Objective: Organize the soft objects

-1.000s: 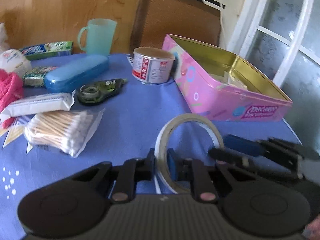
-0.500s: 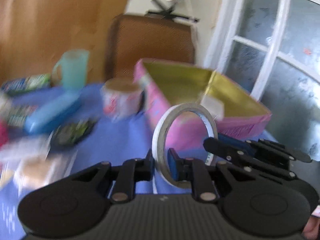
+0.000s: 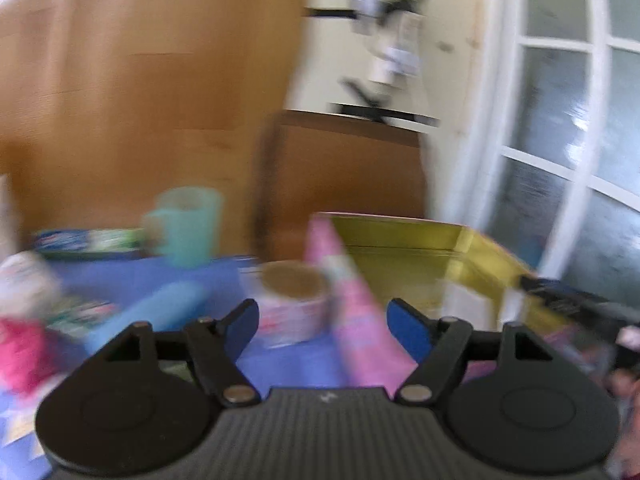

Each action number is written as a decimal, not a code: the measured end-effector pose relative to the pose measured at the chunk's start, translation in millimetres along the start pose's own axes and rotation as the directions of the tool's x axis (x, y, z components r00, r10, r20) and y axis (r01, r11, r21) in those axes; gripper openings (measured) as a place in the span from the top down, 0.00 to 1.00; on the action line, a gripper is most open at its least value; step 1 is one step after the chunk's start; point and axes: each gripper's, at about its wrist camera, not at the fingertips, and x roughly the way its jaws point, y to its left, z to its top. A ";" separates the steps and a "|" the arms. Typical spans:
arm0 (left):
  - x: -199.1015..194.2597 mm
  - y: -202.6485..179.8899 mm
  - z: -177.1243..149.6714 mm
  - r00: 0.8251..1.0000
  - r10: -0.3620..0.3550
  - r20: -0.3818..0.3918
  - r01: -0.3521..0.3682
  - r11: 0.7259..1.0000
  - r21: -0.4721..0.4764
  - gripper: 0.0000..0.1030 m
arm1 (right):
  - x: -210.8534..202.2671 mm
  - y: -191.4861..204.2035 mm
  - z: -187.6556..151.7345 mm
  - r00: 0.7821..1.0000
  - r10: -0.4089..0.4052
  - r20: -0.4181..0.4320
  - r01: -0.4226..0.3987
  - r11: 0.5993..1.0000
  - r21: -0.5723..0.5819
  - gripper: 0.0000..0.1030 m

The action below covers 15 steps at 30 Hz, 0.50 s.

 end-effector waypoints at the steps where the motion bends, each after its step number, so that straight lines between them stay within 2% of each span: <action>1: -9.4 17.9 -7.3 0.999 0.044 0.006 -0.044 0.999 -0.024 0.29 | -0.8 1.8 1.4 1.000 0.011 0.005 -0.011 1.000 0.018 0.56; 4: -30.1 61.8 -22.1 0.986 0.167 0.028 -0.164 0.983 -0.086 0.29 | -6.6 13.3 6.1 0.997 0.077 0.020 -0.078 0.996 0.053 0.56; 8: -49.8 104.2 -40.8 0.939 0.339 0.058 -0.332 0.938 -0.101 0.29 | -9.0 54.9 15.0 0.975 0.223 0.018 -0.224 0.973 0.047 0.56; 12: -59.1 136.4 -55.7 0.917 0.396 0.058 -0.386 0.914 -0.128 0.29 | -13.0 112.6 16.7 0.914 0.404 -0.044 -0.404 0.915 0.005 0.56; 15: -60.2 152.9 -71.0 0.918 0.395 0.044 -0.383 0.909 -0.167 0.29 | 2.6 157.2 9.9 0.856 0.493 -0.157 -0.497 0.868 0.016 0.55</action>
